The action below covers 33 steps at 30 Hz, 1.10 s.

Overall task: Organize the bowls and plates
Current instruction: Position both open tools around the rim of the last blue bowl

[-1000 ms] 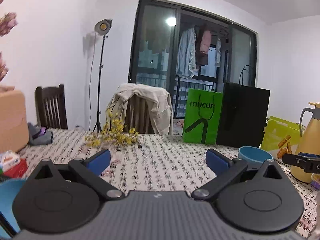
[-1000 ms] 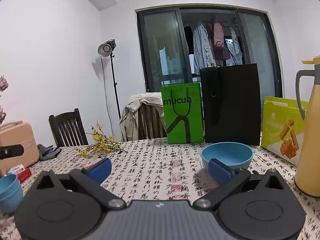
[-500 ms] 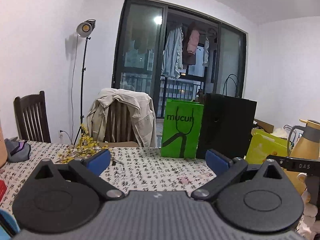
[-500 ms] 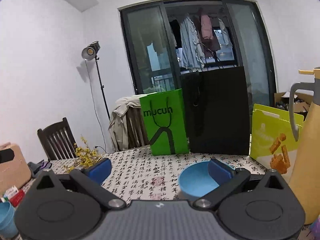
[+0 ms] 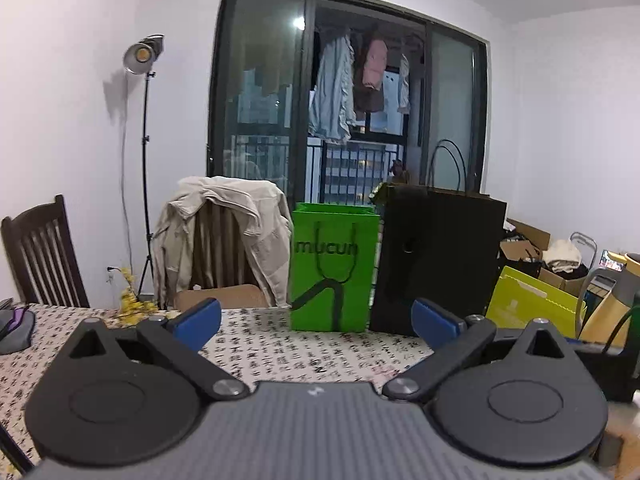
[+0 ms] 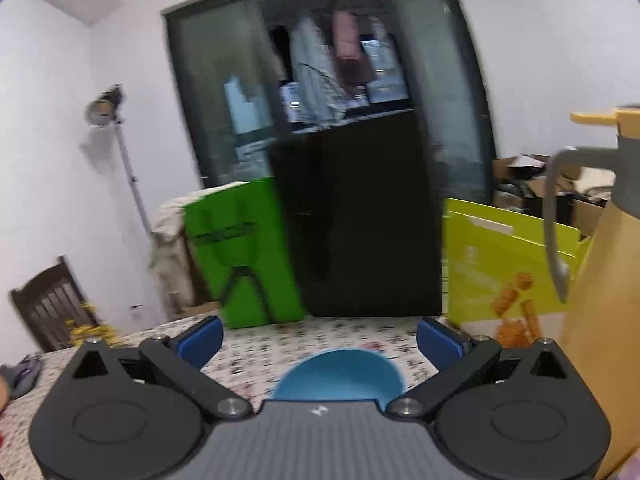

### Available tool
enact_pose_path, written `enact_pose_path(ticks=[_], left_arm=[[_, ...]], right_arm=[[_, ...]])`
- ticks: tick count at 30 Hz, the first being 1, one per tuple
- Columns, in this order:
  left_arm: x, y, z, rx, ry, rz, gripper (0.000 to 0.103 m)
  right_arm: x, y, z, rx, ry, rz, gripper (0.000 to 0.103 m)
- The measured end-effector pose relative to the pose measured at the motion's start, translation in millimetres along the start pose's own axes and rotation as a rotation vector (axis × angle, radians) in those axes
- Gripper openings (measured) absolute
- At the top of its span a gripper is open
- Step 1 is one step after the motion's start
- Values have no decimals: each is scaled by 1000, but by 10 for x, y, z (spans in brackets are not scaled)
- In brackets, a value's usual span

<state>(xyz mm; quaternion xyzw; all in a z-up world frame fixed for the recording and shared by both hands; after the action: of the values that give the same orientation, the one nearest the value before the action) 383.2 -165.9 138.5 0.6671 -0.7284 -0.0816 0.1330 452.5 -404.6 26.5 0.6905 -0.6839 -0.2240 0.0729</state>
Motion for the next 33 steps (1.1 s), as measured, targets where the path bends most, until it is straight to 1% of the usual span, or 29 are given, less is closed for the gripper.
enact_pose_path(ticks=[3,8,11,13,14,16,19,24,29,33], left_arm=[[222,-227,23,-21,-21,15,103],[569,-656,87,-72,-26,45,103],[695,-929,107,-96,-22,33,103],[756,-1146,164,-112,-33,6,103],[769,-1243,213,-127,-32,-5,103],[768,-1474,378,-184,-29,-46,103],[745,-1752,636,-262,-33,-74,103],[713,-2094,956,-360,-22,-91,103],[726,-2316,1246,-434,-33,-108,103],[784,-2437,1406,-462,-47,-110,103]], right_arm=[[147,-178,87,-36,-18,10,103],[370,-440,209,-82,-59,65,103],[470,-551,282,-103,-64,78,103],[538,-626,351,-120,-81,75,103],[571,-674,382,-134,-96,72,103],[629,-789,481,-177,-117,70,103],[696,-886,594,-215,-130,89,103],[655,-953,689,-242,-136,61,103],[574,-1069,799,-288,-100,70,99],[563,-1150,884,-326,-95,80,94]])
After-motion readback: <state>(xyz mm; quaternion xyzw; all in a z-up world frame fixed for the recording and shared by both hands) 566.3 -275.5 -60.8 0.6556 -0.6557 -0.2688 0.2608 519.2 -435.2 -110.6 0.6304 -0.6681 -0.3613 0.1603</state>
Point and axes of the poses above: each gripper's, at about its wrist camera, not at the fingertips, and y roughly against the way its jaws point, x to its right, z to its underside, the point moved 10 cm from there along -y, roughly the way its jaws point, and after that the axes turned 3 degrees about y, right-handed, at the moved point
